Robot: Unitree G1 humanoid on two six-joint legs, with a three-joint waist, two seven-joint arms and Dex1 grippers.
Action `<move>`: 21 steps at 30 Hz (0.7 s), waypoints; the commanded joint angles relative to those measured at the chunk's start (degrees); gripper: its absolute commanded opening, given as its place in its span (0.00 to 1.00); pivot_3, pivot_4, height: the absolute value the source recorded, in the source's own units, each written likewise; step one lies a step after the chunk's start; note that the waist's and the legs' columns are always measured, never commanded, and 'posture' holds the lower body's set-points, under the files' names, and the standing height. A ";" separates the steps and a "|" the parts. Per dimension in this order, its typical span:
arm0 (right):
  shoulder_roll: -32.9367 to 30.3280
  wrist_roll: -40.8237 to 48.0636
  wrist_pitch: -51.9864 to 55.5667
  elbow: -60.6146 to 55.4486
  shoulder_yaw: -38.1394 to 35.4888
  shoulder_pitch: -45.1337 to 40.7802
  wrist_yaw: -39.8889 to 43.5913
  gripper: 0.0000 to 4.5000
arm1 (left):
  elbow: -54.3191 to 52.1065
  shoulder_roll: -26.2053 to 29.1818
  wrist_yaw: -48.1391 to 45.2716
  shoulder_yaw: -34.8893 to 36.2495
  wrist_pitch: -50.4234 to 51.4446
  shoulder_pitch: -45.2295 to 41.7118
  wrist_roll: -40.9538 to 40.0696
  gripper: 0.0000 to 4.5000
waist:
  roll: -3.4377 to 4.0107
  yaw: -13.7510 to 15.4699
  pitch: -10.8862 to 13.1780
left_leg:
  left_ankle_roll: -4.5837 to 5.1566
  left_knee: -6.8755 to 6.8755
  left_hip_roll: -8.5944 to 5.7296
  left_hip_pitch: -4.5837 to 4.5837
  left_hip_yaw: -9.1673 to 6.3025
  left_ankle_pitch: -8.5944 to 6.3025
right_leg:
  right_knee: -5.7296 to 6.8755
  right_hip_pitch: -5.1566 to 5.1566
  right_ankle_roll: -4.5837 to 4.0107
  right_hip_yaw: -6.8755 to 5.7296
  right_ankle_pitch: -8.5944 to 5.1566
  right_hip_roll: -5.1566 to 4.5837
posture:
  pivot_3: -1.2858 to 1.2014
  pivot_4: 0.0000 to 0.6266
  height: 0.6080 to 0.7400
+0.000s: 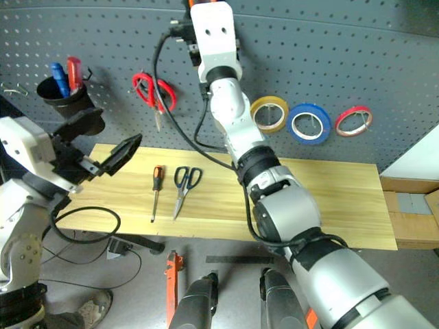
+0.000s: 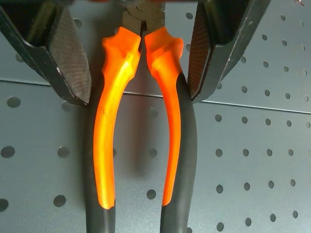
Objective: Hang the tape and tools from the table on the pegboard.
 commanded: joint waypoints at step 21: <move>3.30 7.09 25.27 -38.16 3.92 11.63 5.54 0.54 | 0.02 -0.93 0.00 -0.64 -2.12 -2.05 0.74 1.00 | -0.01 -1.41 0.00 | -0.02 -0.61 0.04 -0.29 0.14 0.01 | -0.04 -0.62 -0.11 0.02 0.22 -0.04 | 0.49 0.49 1.00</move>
